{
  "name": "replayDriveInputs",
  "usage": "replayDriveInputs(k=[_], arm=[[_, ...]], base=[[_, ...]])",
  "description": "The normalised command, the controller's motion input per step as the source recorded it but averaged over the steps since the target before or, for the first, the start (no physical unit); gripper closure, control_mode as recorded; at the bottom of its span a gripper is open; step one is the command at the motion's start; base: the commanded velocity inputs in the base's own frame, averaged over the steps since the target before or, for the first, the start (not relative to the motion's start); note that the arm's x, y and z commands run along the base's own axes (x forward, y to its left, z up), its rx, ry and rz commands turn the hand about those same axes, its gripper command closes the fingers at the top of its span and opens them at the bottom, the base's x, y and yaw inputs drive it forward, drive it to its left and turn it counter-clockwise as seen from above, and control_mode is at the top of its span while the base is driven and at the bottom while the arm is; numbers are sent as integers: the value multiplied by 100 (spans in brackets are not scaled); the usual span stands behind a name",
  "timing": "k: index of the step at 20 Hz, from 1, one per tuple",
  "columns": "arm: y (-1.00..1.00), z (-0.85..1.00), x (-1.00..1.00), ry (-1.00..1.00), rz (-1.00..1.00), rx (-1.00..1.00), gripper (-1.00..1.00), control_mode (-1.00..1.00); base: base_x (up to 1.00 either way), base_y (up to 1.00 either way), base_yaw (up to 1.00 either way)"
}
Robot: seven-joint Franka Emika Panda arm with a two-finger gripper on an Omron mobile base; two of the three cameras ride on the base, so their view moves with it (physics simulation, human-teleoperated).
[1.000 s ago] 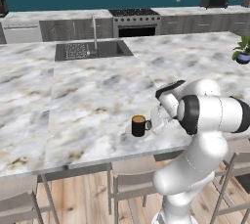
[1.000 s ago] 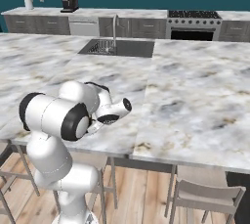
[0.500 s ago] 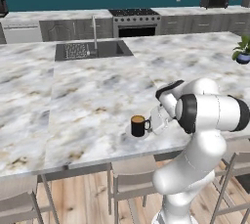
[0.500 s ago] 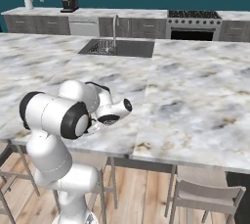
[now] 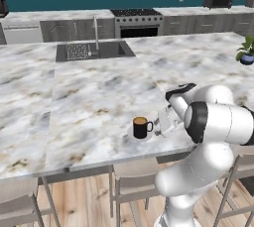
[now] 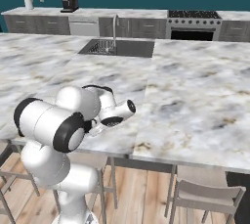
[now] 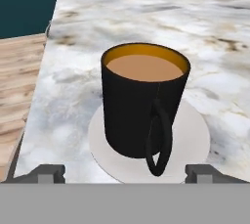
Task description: Pick the cup of tea, navigate to the dining table, and place it on the saucer.
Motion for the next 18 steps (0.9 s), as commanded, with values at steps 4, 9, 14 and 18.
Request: replayDriveInputs(k=[4, 9, 14, 18], arm=[[-9, 52, -50, -1, -2, 0, -100, -100], [0, 71, -50, -2, -2, 0, -100, -100], [0, 60, -51, 0, -3, 0, -100, -100], [0, 46, -57, 0, -5, 0, -100, -100]], base=[[0, 0, 0], [0, 0, 0], [0, 0, 0], [0, 0, 0]])
